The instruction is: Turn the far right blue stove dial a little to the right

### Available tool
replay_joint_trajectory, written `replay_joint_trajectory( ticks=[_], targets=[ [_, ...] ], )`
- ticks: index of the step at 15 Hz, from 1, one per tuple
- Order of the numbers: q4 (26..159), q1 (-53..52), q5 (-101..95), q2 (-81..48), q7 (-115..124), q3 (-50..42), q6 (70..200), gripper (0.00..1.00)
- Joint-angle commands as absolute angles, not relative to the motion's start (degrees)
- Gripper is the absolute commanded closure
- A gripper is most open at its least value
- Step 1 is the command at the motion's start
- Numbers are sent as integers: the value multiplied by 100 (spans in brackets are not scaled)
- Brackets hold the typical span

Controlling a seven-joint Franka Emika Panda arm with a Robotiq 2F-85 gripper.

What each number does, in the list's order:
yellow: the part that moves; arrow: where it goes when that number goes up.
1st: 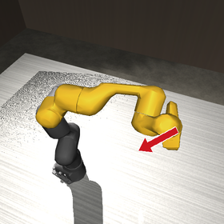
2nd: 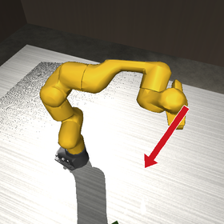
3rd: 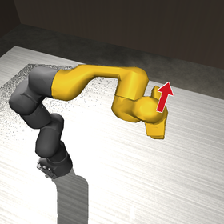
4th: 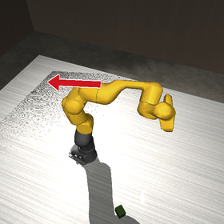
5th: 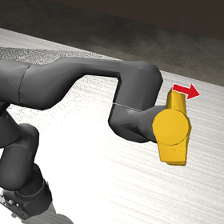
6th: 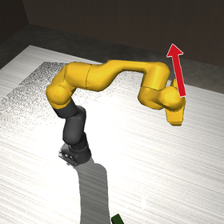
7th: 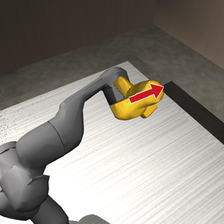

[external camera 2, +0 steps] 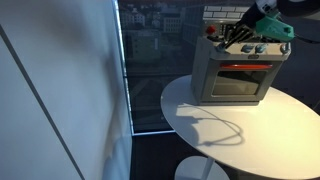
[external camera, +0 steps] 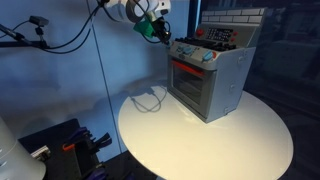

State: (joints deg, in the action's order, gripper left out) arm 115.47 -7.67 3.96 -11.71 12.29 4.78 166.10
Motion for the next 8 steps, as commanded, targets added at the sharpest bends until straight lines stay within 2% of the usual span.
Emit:
replay_joint_trajectory(
  ticks=[1, 8],
  targets=[
    [11801, -791, 675, -885, 1612, 468, 16892, 95],
    [11955, -756, 1344, -847, 1973, 598, 17260, 96]
  ],
)
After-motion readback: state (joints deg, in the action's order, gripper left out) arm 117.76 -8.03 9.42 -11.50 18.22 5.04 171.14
